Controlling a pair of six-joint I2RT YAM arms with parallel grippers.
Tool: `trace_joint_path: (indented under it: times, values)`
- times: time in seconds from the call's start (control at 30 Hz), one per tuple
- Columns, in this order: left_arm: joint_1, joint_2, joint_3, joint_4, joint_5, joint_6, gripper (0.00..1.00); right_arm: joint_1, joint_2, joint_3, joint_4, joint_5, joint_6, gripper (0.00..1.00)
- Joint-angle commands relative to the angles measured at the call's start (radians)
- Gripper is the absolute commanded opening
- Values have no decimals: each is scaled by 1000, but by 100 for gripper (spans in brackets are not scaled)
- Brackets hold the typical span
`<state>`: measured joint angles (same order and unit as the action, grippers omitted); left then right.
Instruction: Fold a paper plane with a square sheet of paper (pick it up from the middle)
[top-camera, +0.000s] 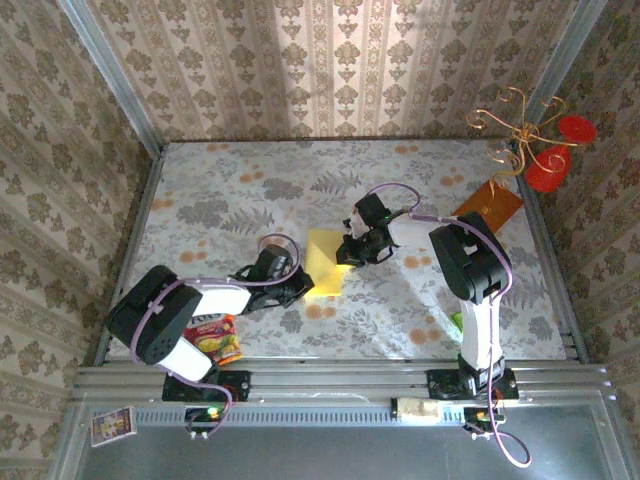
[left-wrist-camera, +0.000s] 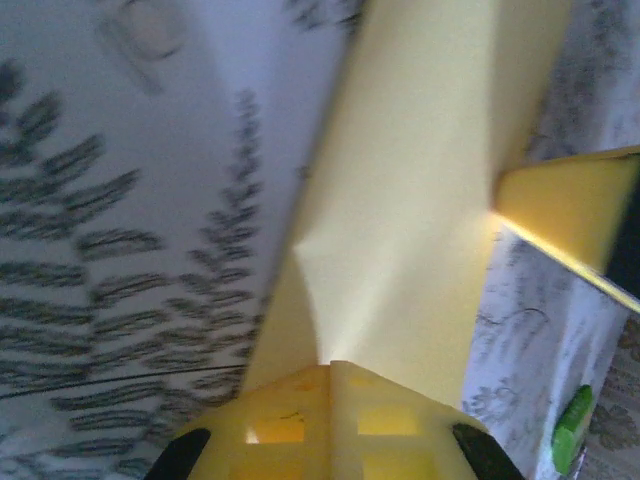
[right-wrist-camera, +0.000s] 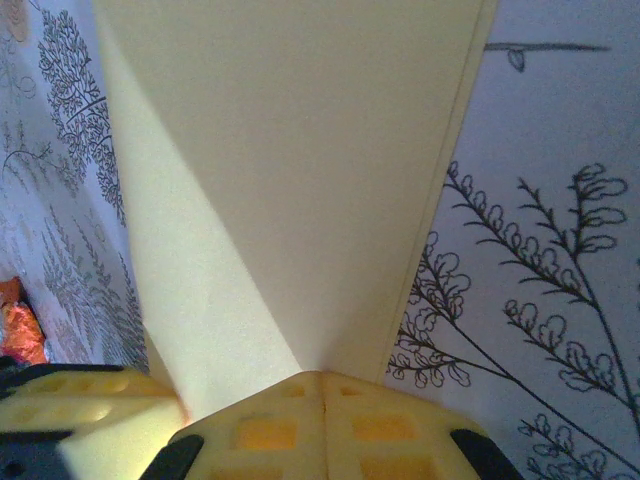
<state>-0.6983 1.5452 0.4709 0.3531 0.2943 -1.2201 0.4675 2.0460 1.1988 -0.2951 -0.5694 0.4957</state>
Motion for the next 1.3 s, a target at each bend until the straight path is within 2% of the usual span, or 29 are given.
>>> trace_joint_path:
  times: [0.0,0.13,0.23,0.37,0.5,0.6,0.73,0.87,1.07,1.2,1.27]
  values:
    - [12,9,-46,18,-5,-59,0,3,200,-109,-167,367,-25,7]
    - [37,-49,-143,-4,-58,-122,0,3,196,-95,-180,371,-30,7]
    - [52,-137,-182,-56,-87,-120,0,3,195,-80,-191,371,-33,7]
    - [65,-281,-141,-228,-111,-23,0,4,184,-51,-212,366,-47,7]
    - [84,-390,-74,-330,-123,125,0,9,127,-29,-199,323,-81,8]
    - [108,-415,-23,-366,-108,236,9,22,65,-11,-179,231,-135,10]
    - [129,-386,48,-348,-45,308,22,33,-54,16,-156,126,-139,22]
    - [142,-296,143,-353,-6,369,35,2,-223,-57,22,36,9,41]
    - [179,-99,260,-281,104,380,41,-21,-309,-132,84,113,154,44]
    - [191,44,346,-254,195,414,39,-20,-362,-207,93,187,232,44]
    - [195,113,389,-255,232,417,36,-18,-407,-258,115,206,292,44]
